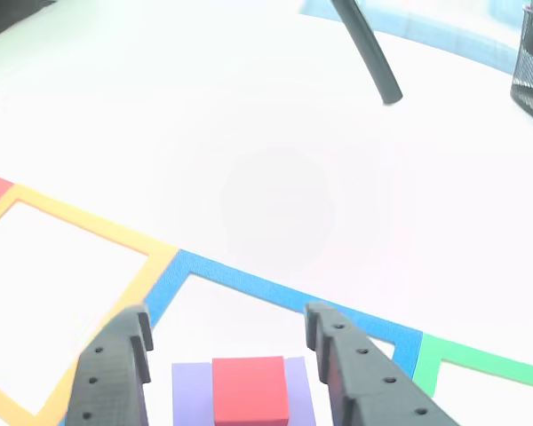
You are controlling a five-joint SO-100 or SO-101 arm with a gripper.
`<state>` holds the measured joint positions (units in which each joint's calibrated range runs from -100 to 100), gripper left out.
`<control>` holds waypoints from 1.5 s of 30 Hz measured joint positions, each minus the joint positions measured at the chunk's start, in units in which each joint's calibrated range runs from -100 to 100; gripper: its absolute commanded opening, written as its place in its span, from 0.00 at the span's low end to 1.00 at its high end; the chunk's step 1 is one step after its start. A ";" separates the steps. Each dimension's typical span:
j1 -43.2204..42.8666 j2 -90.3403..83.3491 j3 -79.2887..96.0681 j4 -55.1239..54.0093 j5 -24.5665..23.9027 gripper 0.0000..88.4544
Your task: Tower of hanoi
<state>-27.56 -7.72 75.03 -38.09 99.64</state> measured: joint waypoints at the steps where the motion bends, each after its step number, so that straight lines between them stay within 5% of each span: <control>1: -0.35 -1.77 0.00 1.13 0.00 0.16; 5: -0.35 -10.47 0.00 9.19 0.00 0.01; 12: 5.03 -29.46 0.53 32.73 0.00 0.01; 20: 12.52 -53.44 -11.24 78.03 0.18 0.01; 29: 25.39 -54.79 -47.90 122.61 0.36 0.01; 38: 30.31 -46.77 -72.51 136.32 0.36 0.01; 45: 32.88 -48.37 -66.14 133.82 0.36 0.09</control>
<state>5.32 -56.10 8.90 95.73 100.00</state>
